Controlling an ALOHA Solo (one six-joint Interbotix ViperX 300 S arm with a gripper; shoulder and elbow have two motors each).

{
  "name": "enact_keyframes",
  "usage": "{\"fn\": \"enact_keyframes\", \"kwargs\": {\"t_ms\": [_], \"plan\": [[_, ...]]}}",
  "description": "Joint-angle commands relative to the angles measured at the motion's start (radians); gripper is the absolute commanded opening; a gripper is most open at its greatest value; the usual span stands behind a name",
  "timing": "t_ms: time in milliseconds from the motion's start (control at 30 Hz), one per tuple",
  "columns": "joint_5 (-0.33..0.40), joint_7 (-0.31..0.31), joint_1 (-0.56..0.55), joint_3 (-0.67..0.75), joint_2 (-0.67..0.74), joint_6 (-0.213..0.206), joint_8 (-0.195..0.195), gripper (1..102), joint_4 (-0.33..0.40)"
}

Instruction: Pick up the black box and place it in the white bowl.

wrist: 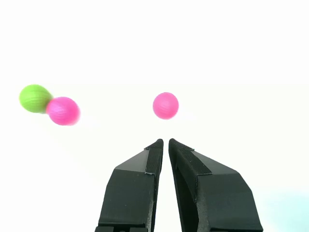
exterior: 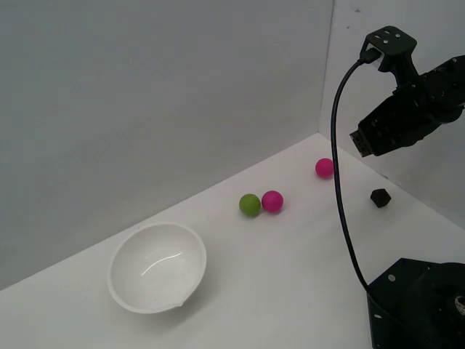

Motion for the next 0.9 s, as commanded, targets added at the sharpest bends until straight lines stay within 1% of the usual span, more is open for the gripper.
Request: {"fn": "enact_keyframes", "kwargs": {"t_ms": [0,167,333,533,600,767,867], "plan": [[-0.026,0.015,0.029,-0.005,-0.011,0.011,0.0,3,-0.023],[-0.026,0.02,0.057,-0.057,-0.064,0.041,-0.006,3,-0.021],[-0.029,0.02,0.092,-0.109,-0.117,0.049,-0.006,3,-0.026],[-0.038,0.031,0.14,-0.147,-0.155,0.098,-0.006,3,-0.035],[-0.051,0.031,0.156,-0.153,-0.161,0.104,-0.006,3,-0.046],[-0.052,0.032,0.186,-0.196,-0.202,0.107,-0.008,3,-0.049],[-0.06,0.049,0.195,-0.213,-0.221,0.107,-0.006,3,-0.057]]}}
